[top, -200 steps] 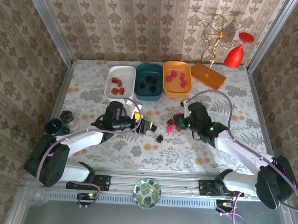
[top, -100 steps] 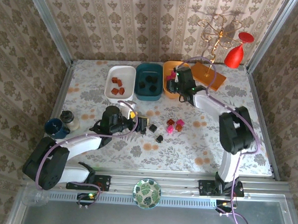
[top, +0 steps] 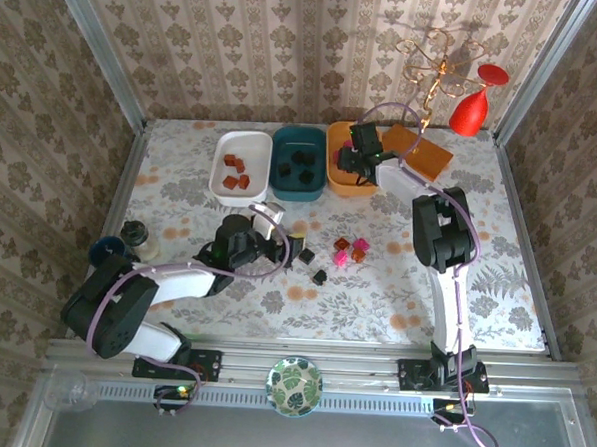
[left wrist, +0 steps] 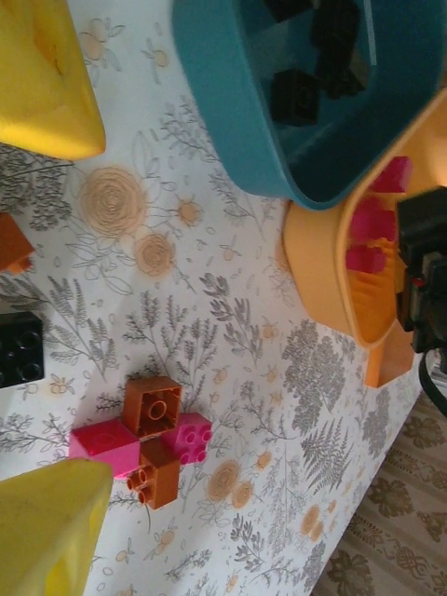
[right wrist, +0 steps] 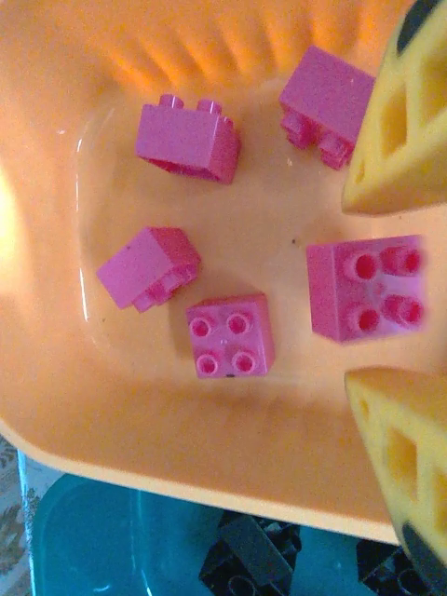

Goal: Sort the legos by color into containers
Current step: Place the lego in the container, then pick up the lego from the center of the table.

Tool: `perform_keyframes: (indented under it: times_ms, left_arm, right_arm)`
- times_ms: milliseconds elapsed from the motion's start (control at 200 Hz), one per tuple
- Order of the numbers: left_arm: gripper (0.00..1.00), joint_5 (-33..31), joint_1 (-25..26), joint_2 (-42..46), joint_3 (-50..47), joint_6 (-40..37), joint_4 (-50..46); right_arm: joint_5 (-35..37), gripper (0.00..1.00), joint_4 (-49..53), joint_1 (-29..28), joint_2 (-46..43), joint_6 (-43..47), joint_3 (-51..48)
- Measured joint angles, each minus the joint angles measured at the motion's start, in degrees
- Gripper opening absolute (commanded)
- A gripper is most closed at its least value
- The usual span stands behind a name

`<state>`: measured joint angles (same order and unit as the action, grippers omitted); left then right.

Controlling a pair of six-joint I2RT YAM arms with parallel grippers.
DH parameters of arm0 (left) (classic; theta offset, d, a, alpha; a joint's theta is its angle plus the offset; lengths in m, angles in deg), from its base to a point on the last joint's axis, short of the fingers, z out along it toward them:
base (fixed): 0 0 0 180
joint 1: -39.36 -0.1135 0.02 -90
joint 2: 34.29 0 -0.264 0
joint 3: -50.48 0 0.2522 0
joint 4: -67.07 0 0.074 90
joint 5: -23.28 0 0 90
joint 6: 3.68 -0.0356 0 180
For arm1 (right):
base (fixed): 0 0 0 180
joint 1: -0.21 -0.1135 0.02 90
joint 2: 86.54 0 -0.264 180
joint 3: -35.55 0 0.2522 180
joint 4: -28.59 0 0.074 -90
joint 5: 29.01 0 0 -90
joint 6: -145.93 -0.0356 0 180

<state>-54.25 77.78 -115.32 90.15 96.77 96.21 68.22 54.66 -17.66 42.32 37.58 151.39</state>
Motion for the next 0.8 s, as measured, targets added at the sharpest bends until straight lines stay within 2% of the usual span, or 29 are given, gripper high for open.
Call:
perform_keyframes:
  times_ms: [125, 220, 350, 445, 600, 695, 800]
  left_arm:
    - [0.86, -4.09, 2.32, -0.39, 0.13, -0.70, 2.62]
    - [0.86, -7.10, 2.43, -1.01, 1.25, -0.90, 2.93]
    - [0.88, -10.27, 2.38, -0.66, 1.99, -1.07, 2.56]
    - [0.90, -10.75, 2.12, 1.90, 2.01, -1.05, -1.90]
    - [0.92, -6.47, -0.83, 5.79, 5.73, -0.72, -16.96]
    - [0.92, -2.38, -3.72, 6.03, 6.12, 0.44, -19.69]
    - [0.92, 2.01, -6.56, 6.19, 4.22, 2.82, -19.82]
  right_arm:
    - [-0.35, 0.63, 0.63, 0.09, -0.85, 0.57, -0.63]
    - [-1.44, 0.67, 0.74, -0.04, -5.31, 0.92, -5.86]
    - [-2.10, 0.71, 0.85, -1.05, -17.75, 2.01, -18.88]
    - [-2.12, 0.73, 1.20, -3.43, -28.28, 2.23, -28.85]
    - [-1.49, 0.75, 4.00, -9.66, -39.36, 2.80, -39.98]
    - [-0.90, 0.75, 6.10, -12.79, -42.77, 2.67, -45.35]
    - [0.42, 0.75, 8.74, -13.11, -46.03, 1.22, -50.99]
